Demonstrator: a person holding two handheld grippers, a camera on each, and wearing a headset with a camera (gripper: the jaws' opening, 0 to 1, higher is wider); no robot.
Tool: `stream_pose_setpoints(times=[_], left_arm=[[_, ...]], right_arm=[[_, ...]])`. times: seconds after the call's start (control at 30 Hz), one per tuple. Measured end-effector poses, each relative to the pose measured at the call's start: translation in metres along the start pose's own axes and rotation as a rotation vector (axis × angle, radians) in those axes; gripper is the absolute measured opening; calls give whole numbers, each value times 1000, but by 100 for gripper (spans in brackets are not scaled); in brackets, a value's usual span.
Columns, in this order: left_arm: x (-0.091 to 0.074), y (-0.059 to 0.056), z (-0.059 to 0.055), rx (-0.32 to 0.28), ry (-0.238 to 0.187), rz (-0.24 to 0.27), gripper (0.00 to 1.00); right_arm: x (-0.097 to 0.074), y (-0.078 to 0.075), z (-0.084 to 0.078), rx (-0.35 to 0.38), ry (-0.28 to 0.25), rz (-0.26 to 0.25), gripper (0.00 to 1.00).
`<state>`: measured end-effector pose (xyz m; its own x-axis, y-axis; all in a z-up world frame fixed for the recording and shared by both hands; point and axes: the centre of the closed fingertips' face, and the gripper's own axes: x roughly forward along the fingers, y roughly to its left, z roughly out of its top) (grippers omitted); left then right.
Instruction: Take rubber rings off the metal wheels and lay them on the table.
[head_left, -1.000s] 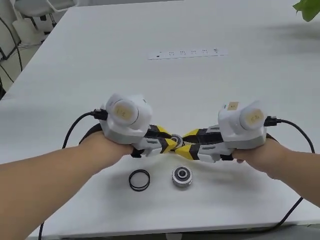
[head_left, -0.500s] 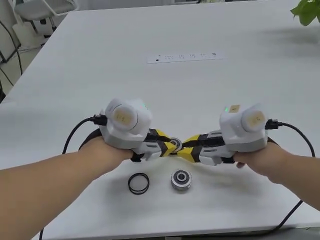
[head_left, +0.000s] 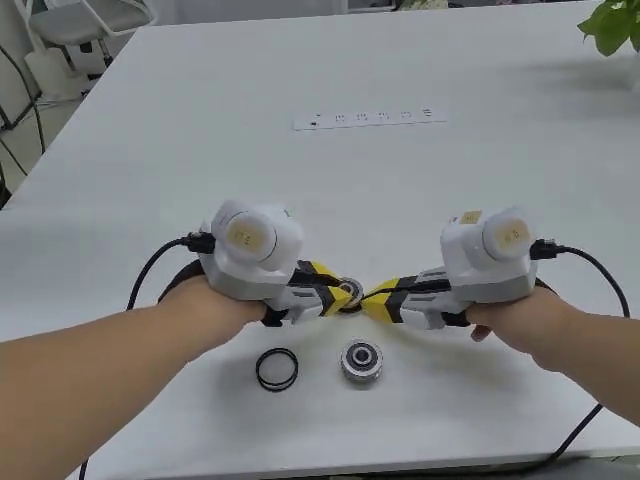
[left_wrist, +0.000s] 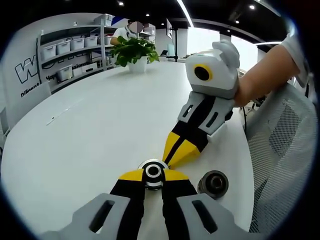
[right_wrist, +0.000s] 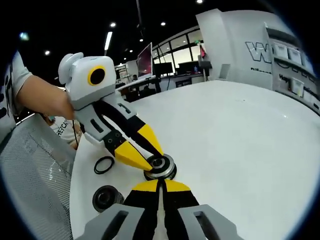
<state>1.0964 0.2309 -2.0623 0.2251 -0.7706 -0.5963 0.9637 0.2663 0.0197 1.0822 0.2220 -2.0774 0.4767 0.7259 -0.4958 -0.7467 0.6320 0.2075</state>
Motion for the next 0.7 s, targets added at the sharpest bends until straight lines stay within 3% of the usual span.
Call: stream_pose_setpoints(times=[0.7], left_arm=[[0,-2,0,0,6,8,7]], right_arm=[[-4,-4,2,157,-18,-16,0]])
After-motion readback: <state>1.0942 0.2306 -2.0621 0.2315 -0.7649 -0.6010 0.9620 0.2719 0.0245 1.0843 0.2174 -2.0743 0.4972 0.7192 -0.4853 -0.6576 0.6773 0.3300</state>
